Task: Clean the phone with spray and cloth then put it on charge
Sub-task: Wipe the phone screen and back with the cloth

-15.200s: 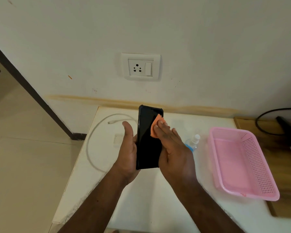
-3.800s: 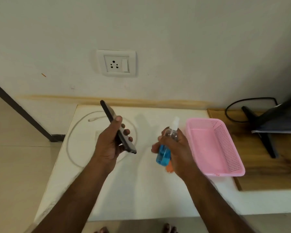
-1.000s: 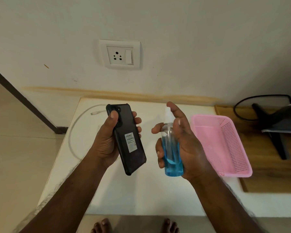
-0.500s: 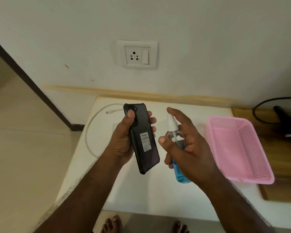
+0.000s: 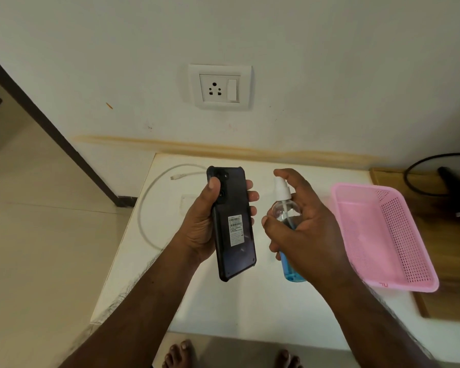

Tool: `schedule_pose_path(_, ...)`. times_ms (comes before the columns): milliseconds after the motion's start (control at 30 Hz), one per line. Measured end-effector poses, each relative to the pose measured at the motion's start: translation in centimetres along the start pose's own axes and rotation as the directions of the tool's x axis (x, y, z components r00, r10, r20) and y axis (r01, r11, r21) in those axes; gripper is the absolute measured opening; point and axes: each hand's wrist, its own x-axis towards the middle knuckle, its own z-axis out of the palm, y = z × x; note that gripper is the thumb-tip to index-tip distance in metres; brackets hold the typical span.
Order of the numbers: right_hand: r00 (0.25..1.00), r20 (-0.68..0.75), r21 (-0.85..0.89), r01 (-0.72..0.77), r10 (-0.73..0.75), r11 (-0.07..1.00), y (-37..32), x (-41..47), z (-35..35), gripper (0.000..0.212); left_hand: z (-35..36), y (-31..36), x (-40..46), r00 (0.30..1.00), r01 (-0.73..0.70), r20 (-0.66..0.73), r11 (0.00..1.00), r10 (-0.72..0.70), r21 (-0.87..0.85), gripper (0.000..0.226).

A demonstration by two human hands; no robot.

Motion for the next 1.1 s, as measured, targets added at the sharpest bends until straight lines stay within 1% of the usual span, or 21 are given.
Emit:
schedule_pose_path(133, 1.000, 0.025, 0.094, -0.021, 0.019, 0.995, -0.2, 0.0, -0.3, 0.071, 0.0, 0.3, 0.1, 1.000, -0.010, -0.027, 1.000, 0.009, -0.015, 0.098)
schedule_pose_path(200, 0.998, 0.069, 0.088, -0.019, 0.013, 0.996, -0.3, -0.1, -0.4, 0.072, -0.2, 0.7, 0.0, 0.999, -0.017, -0.036, 0.998, 0.015, -0.054, 0.100)
schedule_pose_path(300, 0.989, 0.150, 0.065, -0.018, 0.008, 0.998, -0.3, -0.5, -0.3, 0.074, -0.6, 1.4, -0.1, 0.998, -0.041, -0.044, 0.992, 0.036, -0.118, 0.097)
schedule_pose_path(400, 0.978, 0.207, 0.030, 0.014, -0.019, 0.999, -0.3, -0.9, -0.2, 0.076, -1.0, 1.9, -0.1, 0.997, -0.064, -0.054, 0.988, 0.057, -0.141, 0.092)
schedule_pose_path(567, 0.959, 0.280, -0.053, 0.047, -0.031, 0.998, -0.5, -1.3, -0.1, 0.074, -1.5, 2.2, -0.1, 0.994, -0.086, -0.074, 0.983, 0.075, -0.164, 0.094)
schedule_pose_path(700, 0.959, 0.282, -0.104, 0.045, -0.014, 0.994, -0.3, -1.3, -0.2, 0.073, -1.5, 2.3, -0.1, 0.994, -0.095, -0.070, 0.981, 0.084, -0.171, 0.094)
schedule_pose_path(800, 0.959, 0.283, -0.176, 0.041, 0.011, 0.984, 0.0, -1.3, -0.2, 0.073, -1.5, 2.3, -0.1, 0.994, -0.099, -0.069, 0.979, 0.088, -0.179, 0.094)
schedule_pose_path(933, 0.954, 0.297, -0.246, 0.030, 0.046, 0.969, 0.7, -1.2, -0.2, 0.067, -1.4, 2.5, -0.1, 0.994, -0.102, -0.063, 0.978, 0.092, -0.183, 0.093)
schedule_pose_path(1000, 0.958, 0.286, -0.207, 0.029, 0.032, 0.978, 0.8, -1.3, -0.1, 0.067, -1.5, 2.6, -0.2, 0.993, -0.106, -0.062, 0.977, 0.096, -0.183, 0.093)
schedule_pose_path(1033, 0.966, 0.259, -0.142, 0.025, 0.012, 0.990, 0.8, -1.2, -0.2, 0.069, -1.5, 2.6, -0.2, 0.994, -0.105, -0.060, 0.977, 0.095, -0.187, 0.092)
schedule_pose_path(1100, 0.982, 0.188, 0.047, 0.013, -0.022, 0.999, 0.7, -1.1, -0.4, 0.074, -1.5, 2.6, -0.2, 0.995, -0.095, -0.055, 0.976, 0.086, -0.194, 0.092)
